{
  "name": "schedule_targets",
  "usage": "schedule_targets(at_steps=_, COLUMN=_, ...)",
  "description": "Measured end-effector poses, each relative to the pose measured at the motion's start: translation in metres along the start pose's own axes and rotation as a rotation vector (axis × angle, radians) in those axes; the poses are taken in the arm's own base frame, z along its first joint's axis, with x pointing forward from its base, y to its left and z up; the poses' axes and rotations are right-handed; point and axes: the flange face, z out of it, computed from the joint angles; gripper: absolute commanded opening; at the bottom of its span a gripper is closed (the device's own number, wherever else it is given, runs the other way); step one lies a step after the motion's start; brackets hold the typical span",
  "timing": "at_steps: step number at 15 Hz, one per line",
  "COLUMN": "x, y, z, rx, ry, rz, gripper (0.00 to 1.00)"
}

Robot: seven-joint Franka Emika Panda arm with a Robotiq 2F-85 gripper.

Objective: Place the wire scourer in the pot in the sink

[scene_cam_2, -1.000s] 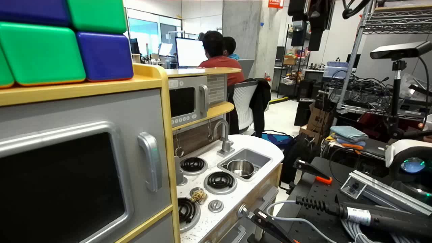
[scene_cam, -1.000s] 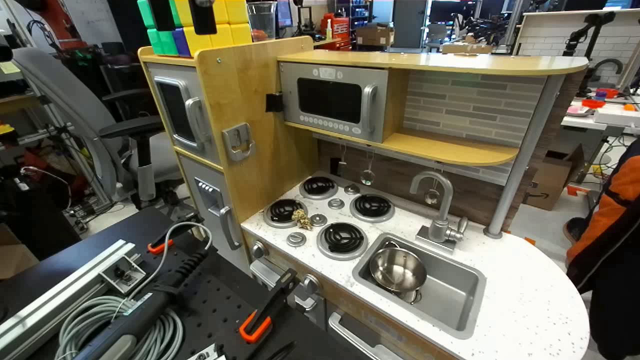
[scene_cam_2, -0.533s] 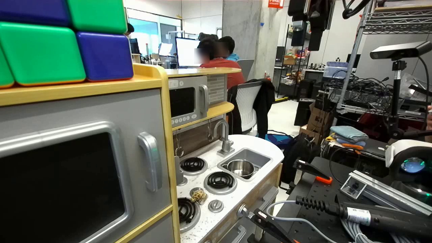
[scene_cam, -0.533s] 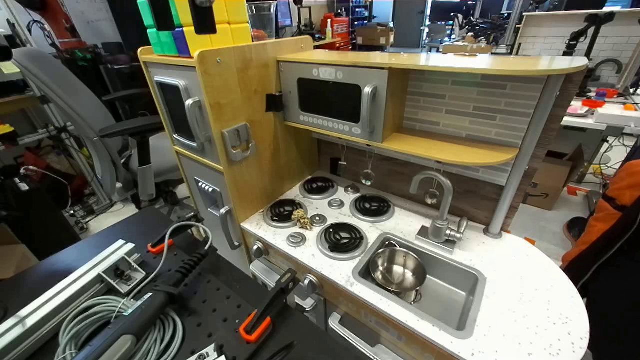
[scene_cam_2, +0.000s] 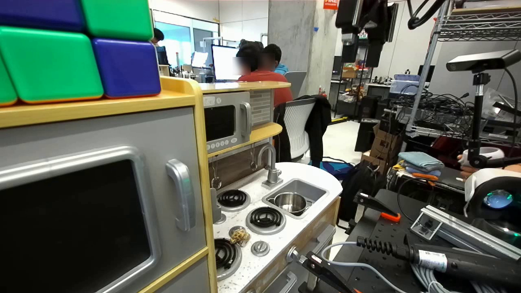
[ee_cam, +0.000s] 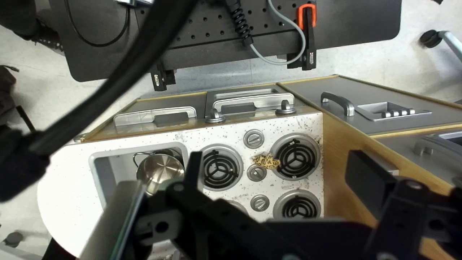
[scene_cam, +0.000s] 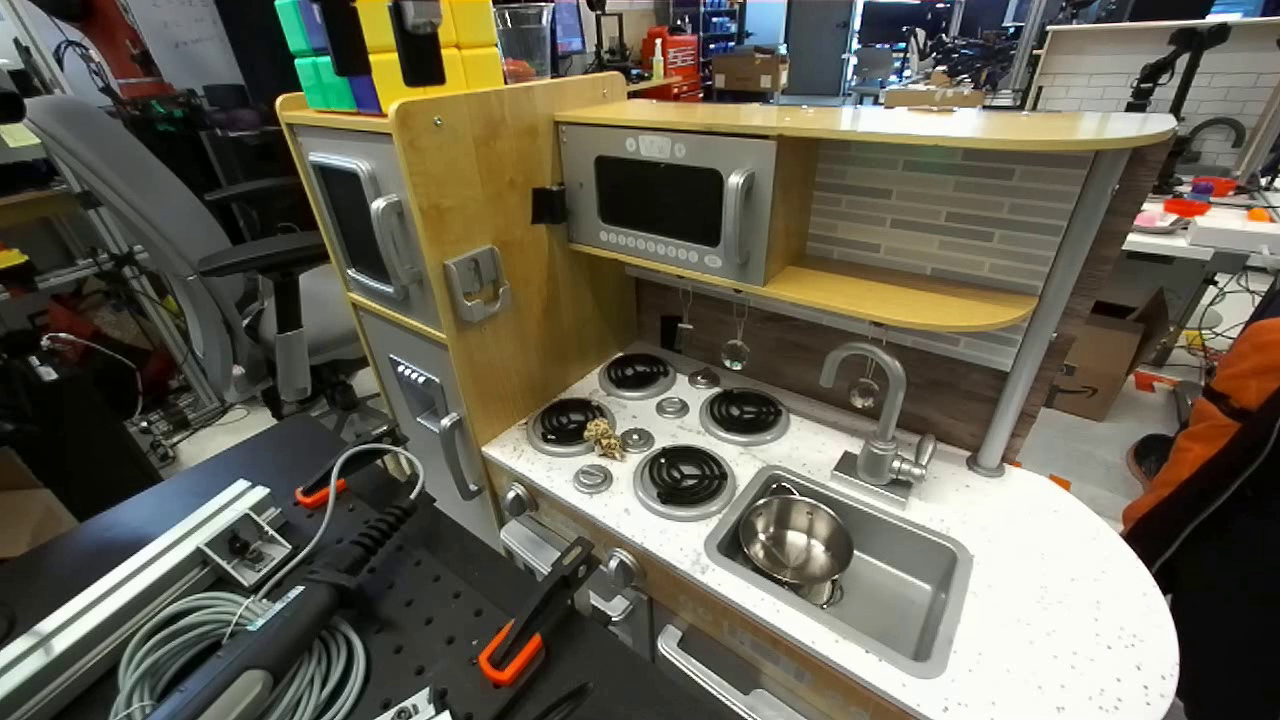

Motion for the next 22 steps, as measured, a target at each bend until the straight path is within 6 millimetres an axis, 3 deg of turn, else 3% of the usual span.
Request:
schedule_targets(at_steps=3, x=0.030, y=-0.005, z=0.034, rx=-0.009, ry=-0.034, rz=0.059, gripper=1.00)
schedule_targets(at_steps=10, x=0.130, y=-0.013, z=0.142, rx=-0.026, ry=-0.090, rz=0.192, gripper=1.00)
schedule_targets(at_steps=12, x=0.152, y=-0.017, z=0.163, rx=-0.032, ry=-0.113, rz=0.228, gripper=1.00)
schedule_targets(at_steps=18, x=0.165, y=-0.021, z=0.166, rx=-0.024, ry=-0.090, rz=0.260, gripper=1.00)
schedule_targets(at_steps=20, x=0.170, y=-0.020, z=0.183, rx=-0.031, ry=-0.070, rz=0.306, gripper=1.00)
schedule_targets(at_steps=22, x=0.174, y=-0.021, z=0.217, rx=-0.046, ry=-0.072, rz=0.356, gripper=1.00)
